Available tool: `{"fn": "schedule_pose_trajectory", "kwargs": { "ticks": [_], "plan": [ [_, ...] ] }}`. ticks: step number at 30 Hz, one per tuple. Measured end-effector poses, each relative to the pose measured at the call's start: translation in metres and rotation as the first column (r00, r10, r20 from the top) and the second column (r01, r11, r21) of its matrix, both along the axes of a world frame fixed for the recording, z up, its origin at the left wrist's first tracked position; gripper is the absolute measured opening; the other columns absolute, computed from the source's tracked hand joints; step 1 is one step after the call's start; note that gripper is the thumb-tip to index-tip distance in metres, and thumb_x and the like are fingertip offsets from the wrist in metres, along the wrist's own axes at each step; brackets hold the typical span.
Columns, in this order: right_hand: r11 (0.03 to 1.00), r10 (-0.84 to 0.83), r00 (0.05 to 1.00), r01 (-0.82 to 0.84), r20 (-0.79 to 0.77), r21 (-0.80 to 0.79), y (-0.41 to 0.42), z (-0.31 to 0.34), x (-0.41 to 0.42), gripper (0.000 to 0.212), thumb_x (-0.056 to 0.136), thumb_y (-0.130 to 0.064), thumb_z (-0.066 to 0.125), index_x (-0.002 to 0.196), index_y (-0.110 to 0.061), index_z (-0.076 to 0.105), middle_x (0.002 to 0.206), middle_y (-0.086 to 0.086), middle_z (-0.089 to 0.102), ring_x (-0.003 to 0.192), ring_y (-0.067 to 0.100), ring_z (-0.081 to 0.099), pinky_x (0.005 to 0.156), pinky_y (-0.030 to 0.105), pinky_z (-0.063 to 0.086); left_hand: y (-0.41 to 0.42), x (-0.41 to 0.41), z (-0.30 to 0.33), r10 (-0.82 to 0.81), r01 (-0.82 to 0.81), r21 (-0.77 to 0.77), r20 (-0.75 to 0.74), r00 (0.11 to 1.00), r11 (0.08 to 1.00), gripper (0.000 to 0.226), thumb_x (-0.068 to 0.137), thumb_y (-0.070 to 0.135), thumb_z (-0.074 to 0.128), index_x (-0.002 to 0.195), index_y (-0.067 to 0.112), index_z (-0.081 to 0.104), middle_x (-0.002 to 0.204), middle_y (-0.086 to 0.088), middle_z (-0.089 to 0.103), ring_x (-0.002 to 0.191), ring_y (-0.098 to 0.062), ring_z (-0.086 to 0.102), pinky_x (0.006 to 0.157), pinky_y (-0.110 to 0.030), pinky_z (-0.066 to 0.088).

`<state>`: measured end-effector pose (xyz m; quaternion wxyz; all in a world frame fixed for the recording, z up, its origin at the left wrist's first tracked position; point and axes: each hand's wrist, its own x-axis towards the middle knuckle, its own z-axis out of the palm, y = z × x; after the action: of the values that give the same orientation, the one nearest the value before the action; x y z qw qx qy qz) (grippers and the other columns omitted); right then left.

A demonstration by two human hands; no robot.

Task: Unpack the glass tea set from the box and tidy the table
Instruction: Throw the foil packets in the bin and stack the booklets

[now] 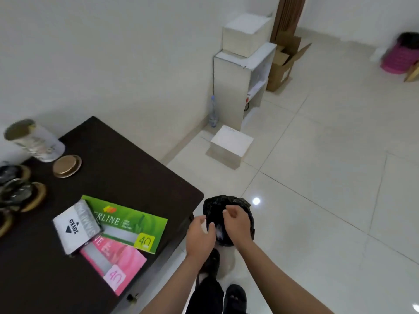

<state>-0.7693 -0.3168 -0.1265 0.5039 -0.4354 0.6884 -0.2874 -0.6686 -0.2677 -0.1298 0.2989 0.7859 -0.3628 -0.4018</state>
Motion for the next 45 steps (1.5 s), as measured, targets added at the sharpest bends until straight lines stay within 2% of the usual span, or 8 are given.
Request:
{"fn": "schedule_pose_trajectory", "kwargs": {
  "ticks": [5, 9, 16, 19, 25, 29, 36, 45],
  "plan": [
    [0.985, 0.119, 0.993, -0.119, -0.005, -0.126, 0.017, 0.032, 0.034, 0.012, 0.091, -0.013, 0.055, 0.1, -0.015, 0.064, 0.09, -0.005, 0.062, 0.086, 0.011, 0.056, 0.079, 0.021, 0.039, 0.043, 0.014, 0.029, 0.202, -0.198, -0.23, -0.004, 0.979, 0.953, 0.013, 0.085, 0.011, 0.06, 0.095, 0.02, 0.059, 0.094, 0.003, 0.064, 0.09, -0.014, 0.063, 0.084, -0.03, 0.05],
    [0.949, 0.257, 0.966, -0.251, 0.005, -0.193, 0.032, 0.049, 0.081, 0.011, 0.088, -0.01, 0.058, 0.091, -0.019, 0.063, 0.087, 0.001, 0.066, 0.084, 0.015, 0.06, 0.073, 0.019, 0.039, 0.068, 0.046, 0.045, 0.345, -0.312, -0.336, 0.04, 0.938, 0.889, 0.012, 0.085, 0.008, 0.059, 0.093, 0.016, 0.062, 0.089, 0.003, 0.064, 0.081, -0.01, 0.061, 0.075, -0.021, 0.045],
    [0.851, 0.483, 0.875, -0.477, -0.029, -0.222, 0.047, 0.062, 0.169, 0.012, 0.087, -0.007, 0.057, 0.094, -0.012, 0.066, 0.079, -0.006, 0.059, 0.08, 0.016, 0.057, 0.06, 0.006, 0.038, 0.1, 0.145, 0.058, 0.58, -0.535, -0.267, 0.131, 0.804, 0.802, 0.025, 0.086, 0.01, 0.056, 0.11, 0.006, 0.059, 0.111, -0.009, 0.056, 0.104, -0.023, 0.053, 0.085, -0.027, 0.037],
    [0.784, 0.59, 0.798, -0.603, -0.126, -0.146, 0.043, 0.058, 0.205, 0.016, 0.088, -0.012, 0.058, 0.103, -0.014, 0.063, 0.095, 0.001, 0.059, 0.091, 0.019, 0.058, 0.071, 0.02, 0.042, 0.106, 0.188, 0.06, 0.632, -0.607, -0.18, 0.166, 0.757, 0.774, 0.039, 0.083, 0.016, 0.061, 0.121, 0.009, 0.053, 0.123, -0.011, 0.047, 0.114, -0.027, 0.048, 0.089, -0.035, 0.042],
    [0.578, 0.693, 0.442, -0.813, -0.569, 0.071, 0.033, 0.04, 0.251, 0.053, 0.077, -0.043, 0.067, 0.123, -0.024, 0.047, 0.122, 0.007, 0.043, 0.116, 0.028, 0.041, 0.095, 0.04, 0.038, 0.112, 0.252, 0.051, 0.551, -0.562, 0.052, 0.147, 0.822, 0.825, 0.096, 0.072, 0.035, 0.077, 0.146, 0.012, 0.021, 0.14, -0.012, 0.026, 0.126, -0.03, 0.04, 0.095, -0.04, 0.042],
    [0.569, 0.709, 0.405, -0.812, -0.578, 0.129, 0.027, 0.034, 0.261, 0.057, 0.071, -0.047, 0.069, 0.119, -0.026, 0.045, 0.12, 0.005, 0.037, 0.114, 0.026, 0.037, 0.092, 0.04, 0.039, 0.109, 0.269, 0.039, 0.465, -0.476, 0.123, 0.107, 0.879, 0.871, 0.119, 0.065, 0.039, 0.082, 0.149, 0.009, 0.003, 0.142, -0.012, 0.018, 0.126, -0.029, 0.041, 0.095, -0.036, 0.042],
    [0.487, 0.774, 0.309, -0.849, -0.552, 0.206, 0.01, 0.036, 0.271, 0.08, 0.061, -0.05, 0.082, 0.127, -0.027, 0.045, 0.123, 0.005, 0.042, 0.118, 0.027, 0.043, 0.09, 0.039, 0.043, 0.095, 0.274, 0.03, 0.44, -0.457, 0.132, 0.136, 0.887, 0.88, 0.105, 0.062, 0.033, 0.081, 0.142, 0.013, 0.015, 0.128, -0.007, 0.025, 0.106, -0.029, 0.054, 0.082, -0.037, 0.05],
    [0.383, 0.831, 0.262, -0.909, -0.491, 0.162, 0.013, 0.032, 0.28, 0.052, 0.06, -0.046, 0.085, 0.091, -0.023, 0.052, 0.092, -0.004, 0.063, 0.089, 0.019, 0.064, 0.065, 0.03, 0.046, 0.109, 0.279, 0.022, 0.423, -0.423, 0.015, 0.013, 0.906, 0.906, 0.073, 0.071, 0.014, 0.07, 0.137, 0.02, 0.037, 0.122, -0.002, 0.031, 0.094, -0.019, 0.058, 0.085, -0.027, 0.049]
  ]
}}
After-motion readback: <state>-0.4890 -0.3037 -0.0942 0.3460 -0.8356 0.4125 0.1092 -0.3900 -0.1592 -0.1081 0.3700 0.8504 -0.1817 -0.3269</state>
